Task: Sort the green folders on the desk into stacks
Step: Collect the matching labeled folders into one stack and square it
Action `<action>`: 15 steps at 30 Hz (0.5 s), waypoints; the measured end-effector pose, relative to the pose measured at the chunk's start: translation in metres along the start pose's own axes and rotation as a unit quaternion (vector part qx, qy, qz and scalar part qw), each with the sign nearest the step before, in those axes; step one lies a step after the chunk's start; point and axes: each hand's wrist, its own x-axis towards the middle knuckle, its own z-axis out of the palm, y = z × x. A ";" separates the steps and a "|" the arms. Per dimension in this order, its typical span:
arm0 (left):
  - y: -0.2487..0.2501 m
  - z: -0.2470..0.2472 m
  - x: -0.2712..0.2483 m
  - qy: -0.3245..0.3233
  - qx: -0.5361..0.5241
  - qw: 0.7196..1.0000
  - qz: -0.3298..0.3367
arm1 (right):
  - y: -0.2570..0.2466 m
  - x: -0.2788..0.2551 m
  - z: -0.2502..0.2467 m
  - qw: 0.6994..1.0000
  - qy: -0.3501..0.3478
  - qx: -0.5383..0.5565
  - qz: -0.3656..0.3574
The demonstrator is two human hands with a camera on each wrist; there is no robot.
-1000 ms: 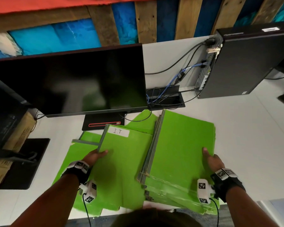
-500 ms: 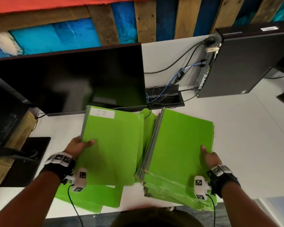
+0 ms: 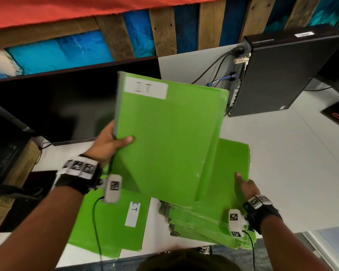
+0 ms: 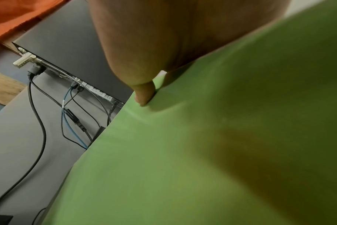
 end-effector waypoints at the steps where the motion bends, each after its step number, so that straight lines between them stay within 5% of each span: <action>1: -0.011 0.016 0.008 -0.011 0.005 1.000 -0.005 | 0.002 0.002 0.000 1.000 -0.002 0.001 -0.004; 6: -0.094 0.078 0.037 0.002 0.132 0.987 -0.096 | 0.006 0.004 -0.002 1.000 -0.015 0.002 -0.013; 10: -0.136 0.112 0.033 0.041 0.305 0.932 -0.189 | 0.008 0.006 -0.003 1.000 -0.011 0.006 -0.010; 15: -0.148 0.137 0.028 0.059 0.340 0.921 -0.180 | 0.009 0.007 -0.004 0.999 -0.013 0.042 -0.007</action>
